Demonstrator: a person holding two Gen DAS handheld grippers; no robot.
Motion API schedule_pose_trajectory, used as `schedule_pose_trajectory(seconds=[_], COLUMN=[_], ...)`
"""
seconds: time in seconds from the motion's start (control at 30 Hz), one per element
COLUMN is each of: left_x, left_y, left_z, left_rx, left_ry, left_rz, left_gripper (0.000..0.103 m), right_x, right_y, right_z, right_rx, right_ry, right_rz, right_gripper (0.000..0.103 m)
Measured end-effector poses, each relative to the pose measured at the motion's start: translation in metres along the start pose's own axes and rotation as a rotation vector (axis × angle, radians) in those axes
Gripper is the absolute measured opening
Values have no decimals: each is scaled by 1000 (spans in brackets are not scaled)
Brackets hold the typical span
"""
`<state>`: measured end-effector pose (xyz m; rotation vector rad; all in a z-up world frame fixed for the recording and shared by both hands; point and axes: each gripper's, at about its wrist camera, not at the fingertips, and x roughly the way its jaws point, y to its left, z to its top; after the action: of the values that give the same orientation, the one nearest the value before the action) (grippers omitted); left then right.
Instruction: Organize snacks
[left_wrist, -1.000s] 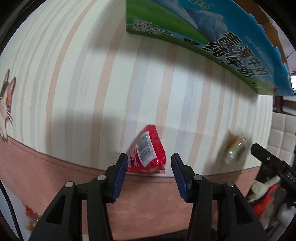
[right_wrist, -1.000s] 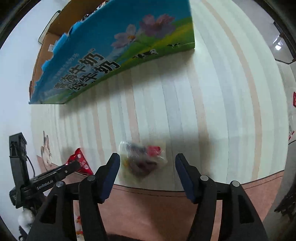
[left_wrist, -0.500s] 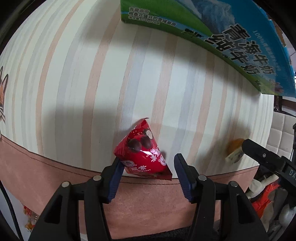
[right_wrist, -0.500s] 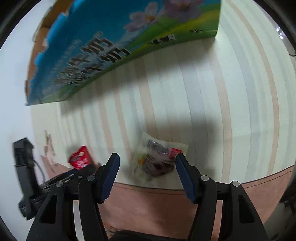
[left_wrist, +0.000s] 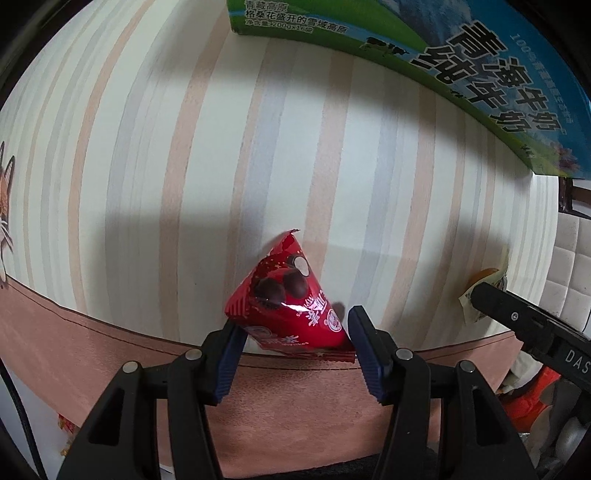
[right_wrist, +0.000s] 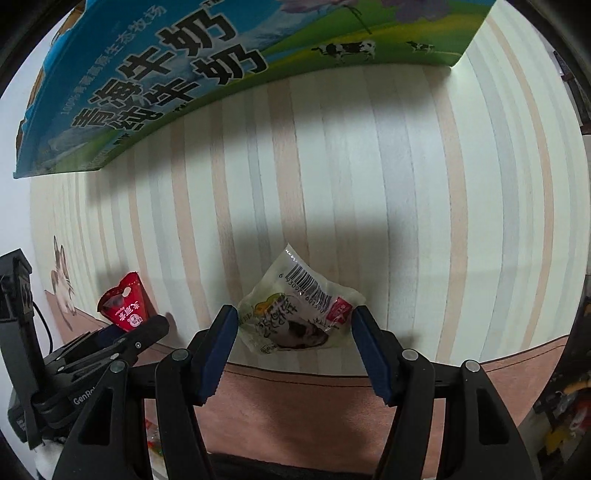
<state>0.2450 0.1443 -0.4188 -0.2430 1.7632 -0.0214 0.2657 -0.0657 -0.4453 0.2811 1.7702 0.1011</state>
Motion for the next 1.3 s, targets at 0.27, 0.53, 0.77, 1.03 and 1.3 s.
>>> schedule_pose_trajectory(seconds=[0.27, 0.53, 0.77, 1.03, 1.3], left_x=[6, 0, -6, -24, -37], left_y=[-18, -25, -33, -50, -71], left_z=[-16, -28, -36, -45, -45], left_rx=[10, 11, 11, 41, 93], left_ry=[-19, -29, -52, -93, -106], left_rz=[28, 47, 50, 56, 51], left_gripper=[51, 50, 49, 47, 47], right_x=[12, 22, 21, 7, -16], right_y=[24, 42, 35, 24, 15], right_z=[1, -8, -16, -18, -16], right_rx=[-35, -67, -44, -40, -42], right_ry=[-6, -34, -43, -61, -92], right_rz=[-53, -73, -40, 4, 27], right_gripper=[67, 57, 54, 53, 53])
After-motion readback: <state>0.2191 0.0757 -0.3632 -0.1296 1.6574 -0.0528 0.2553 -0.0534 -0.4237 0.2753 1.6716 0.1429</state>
